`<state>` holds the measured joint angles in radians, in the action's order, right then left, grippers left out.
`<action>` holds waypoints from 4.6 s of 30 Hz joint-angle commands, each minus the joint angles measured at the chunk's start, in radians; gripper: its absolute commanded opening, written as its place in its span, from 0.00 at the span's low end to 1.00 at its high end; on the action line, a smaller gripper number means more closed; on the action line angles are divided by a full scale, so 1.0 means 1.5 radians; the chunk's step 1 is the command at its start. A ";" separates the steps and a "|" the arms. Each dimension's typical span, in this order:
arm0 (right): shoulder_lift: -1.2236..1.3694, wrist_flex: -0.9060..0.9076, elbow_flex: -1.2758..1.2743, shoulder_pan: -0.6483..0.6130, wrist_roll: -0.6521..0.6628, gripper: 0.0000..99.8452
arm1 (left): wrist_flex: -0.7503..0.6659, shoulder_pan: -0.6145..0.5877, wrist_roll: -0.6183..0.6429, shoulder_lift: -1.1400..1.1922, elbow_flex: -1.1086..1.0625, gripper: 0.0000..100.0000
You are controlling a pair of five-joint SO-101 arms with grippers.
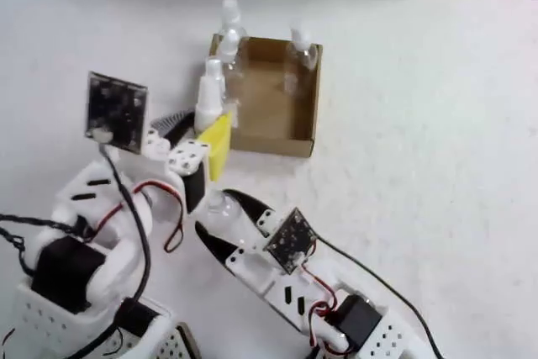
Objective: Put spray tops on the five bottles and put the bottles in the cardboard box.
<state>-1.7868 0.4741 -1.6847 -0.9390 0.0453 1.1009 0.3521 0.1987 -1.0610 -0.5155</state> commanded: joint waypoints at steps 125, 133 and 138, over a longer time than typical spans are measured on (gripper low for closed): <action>-0.008 0.021 -0.004 -0.003 0.007 0.02 | -0.065 0.063 0.024 -0.507 -0.467 0.02; -0.008 0.021 -0.004 -0.003 0.007 0.02 | -0.025 0.063 0.025 -0.507 -0.468 0.02; -0.008 0.021 -0.004 -0.003 0.006 0.02 | -0.011 0.064 0.024 -0.507 -0.476 0.02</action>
<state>-1.7868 0.5002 -1.6847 -0.9436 0.0483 1.0702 0.4350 0.2263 -1.8174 -1.2229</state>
